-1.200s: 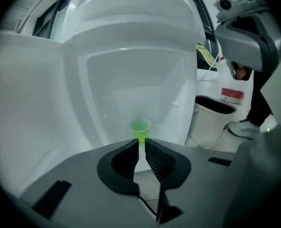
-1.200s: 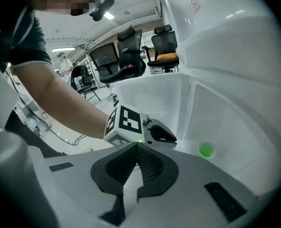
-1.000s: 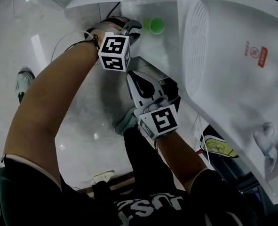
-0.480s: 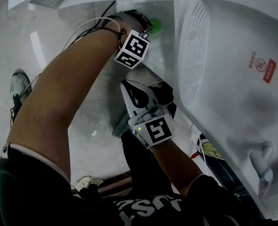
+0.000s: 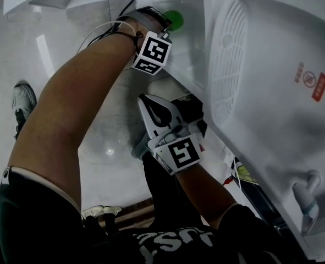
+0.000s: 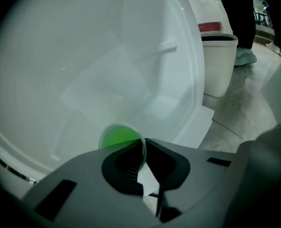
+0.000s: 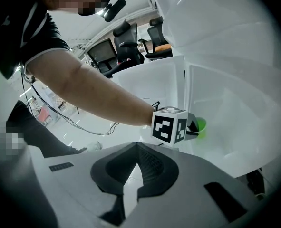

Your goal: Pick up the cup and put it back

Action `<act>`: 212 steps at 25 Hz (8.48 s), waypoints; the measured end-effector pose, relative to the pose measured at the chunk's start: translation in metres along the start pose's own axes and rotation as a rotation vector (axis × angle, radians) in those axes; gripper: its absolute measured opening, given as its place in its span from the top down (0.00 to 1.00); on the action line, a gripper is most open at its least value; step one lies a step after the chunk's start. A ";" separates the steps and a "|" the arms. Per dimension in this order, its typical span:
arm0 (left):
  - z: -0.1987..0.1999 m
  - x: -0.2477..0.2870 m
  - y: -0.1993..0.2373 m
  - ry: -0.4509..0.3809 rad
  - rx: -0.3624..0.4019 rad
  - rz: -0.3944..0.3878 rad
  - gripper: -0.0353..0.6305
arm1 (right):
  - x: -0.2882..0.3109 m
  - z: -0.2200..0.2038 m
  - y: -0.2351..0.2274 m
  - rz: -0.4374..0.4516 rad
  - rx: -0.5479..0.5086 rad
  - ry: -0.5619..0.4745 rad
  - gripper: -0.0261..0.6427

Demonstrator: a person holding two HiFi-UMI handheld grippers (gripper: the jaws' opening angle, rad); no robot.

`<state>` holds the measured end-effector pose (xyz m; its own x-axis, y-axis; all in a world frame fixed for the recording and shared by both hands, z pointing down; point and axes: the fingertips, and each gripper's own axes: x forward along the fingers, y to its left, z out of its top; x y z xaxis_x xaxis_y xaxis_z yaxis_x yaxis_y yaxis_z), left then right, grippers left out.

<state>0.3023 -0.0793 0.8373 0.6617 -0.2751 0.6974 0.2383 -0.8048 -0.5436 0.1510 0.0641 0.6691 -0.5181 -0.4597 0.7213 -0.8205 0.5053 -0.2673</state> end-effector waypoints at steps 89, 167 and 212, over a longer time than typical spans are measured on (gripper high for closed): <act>0.310 -0.776 0.304 -0.201 -0.273 0.129 0.92 | -0.530 0.503 0.219 -0.018 -0.309 -0.448 0.91; 0.017 0.000 -0.001 -0.028 0.164 -0.072 0.66 | -0.025 0.049 0.037 0.057 -0.004 -0.057 0.91; 0.260 -0.781 0.299 -0.479 -1.022 0.252 0.94 | -0.490 0.425 0.210 -0.016 -0.162 -0.455 0.91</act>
<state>0.0415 0.0320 0.0088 0.8626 -0.4368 0.2553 -0.4803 -0.8656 0.1418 0.1299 0.0847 -0.0122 -0.5885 -0.7229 0.3620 -0.7997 0.5863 -0.1292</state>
